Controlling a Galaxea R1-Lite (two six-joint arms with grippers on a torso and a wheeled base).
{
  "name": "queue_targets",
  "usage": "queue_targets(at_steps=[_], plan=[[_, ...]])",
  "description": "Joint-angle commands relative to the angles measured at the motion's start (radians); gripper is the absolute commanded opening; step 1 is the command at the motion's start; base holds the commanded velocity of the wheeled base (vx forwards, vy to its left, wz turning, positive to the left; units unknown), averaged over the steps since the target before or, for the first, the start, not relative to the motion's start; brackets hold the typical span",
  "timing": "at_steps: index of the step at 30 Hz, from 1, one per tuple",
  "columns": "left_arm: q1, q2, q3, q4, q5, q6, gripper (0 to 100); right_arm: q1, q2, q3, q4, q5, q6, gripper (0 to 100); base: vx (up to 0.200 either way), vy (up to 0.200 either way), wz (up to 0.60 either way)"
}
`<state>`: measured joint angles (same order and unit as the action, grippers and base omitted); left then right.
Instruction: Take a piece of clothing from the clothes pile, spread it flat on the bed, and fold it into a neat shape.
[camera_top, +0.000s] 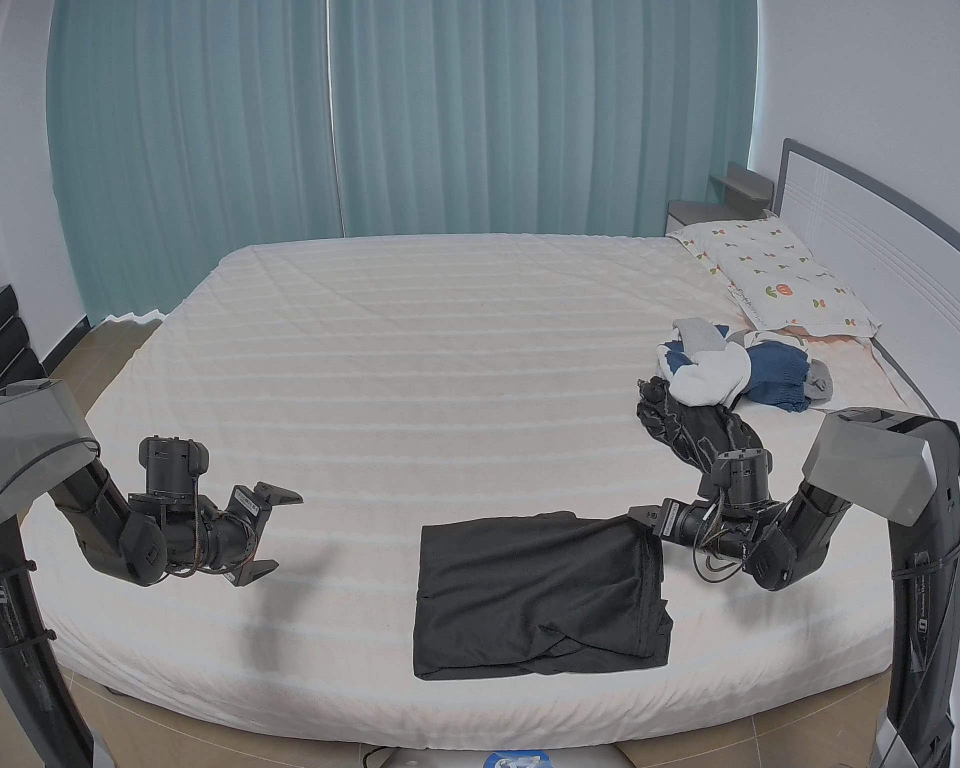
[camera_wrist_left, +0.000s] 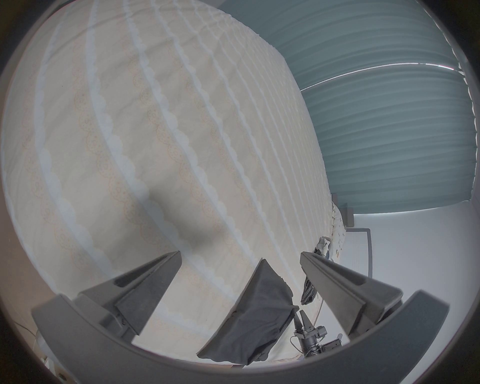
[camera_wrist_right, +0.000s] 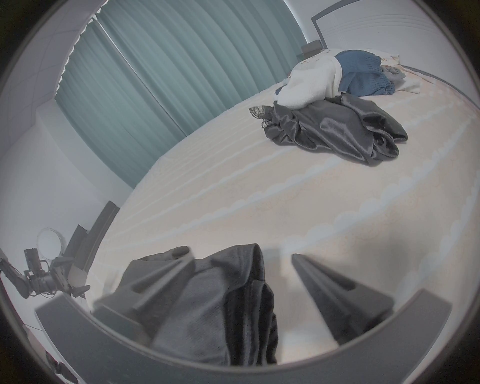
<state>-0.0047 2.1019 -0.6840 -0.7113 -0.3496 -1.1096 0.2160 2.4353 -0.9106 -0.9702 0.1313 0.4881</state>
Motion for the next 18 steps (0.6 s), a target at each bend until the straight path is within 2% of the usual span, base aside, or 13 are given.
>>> queue_targets(at_steps=[1, 2, 3, 5, 6, 8, 13, 18], plan=[[-0.001, 0.001, 0.001, 0.000, 0.001, 0.001, 100, -0.017, -0.119, 0.141, -0.048, 0.059, 0.012, 100, 0.000, 0.000, 0.00], [-0.001, 0.001, 0.001, 0.000, 0.001, 0.001, 100, -0.017, -0.128, 0.153, -0.050, 0.064, 0.010, 100, 0.000, 0.000, 0.00], [-0.001, 0.001, 0.001, 0.000, 0.001, 0.001, 100, -0.012, -0.165, 0.223, -0.056, 0.077, 0.006, 100, -0.200, 0.000, 0.00], [-0.003, 0.003, 0.001, 0.000, 0.001, 0.001, 100, -0.010, -0.171, 0.236, -0.059, 0.079, 0.006, 100, -0.200, 0.000, 0.00], [-0.003, 0.003, 0.001, 0.000, 0.003, 0.001, 100, 0.011, -0.206, 0.360, -0.096, 0.080, 0.004, 100, -0.200, 0.000, 0.00], [-0.003, 0.003, 0.001, 0.000, 0.003, 0.001, 100, 0.043, -0.213, 0.438, -0.148, 0.080, 0.004, 100, -0.200, 0.000, 0.00], [-0.003, 0.001, 0.001, 0.000, 0.003, 0.002, 100, 0.117, -0.185, 0.559, -0.301, 0.079, 0.006, 100, 0.000, 0.000, 0.00], [-0.003, 0.003, 0.001, 0.001, 0.003, 0.002, 100, 0.172, -0.139, 0.558, -0.318, 0.068, 0.007, 100, 0.000, 0.000, 0.00]])
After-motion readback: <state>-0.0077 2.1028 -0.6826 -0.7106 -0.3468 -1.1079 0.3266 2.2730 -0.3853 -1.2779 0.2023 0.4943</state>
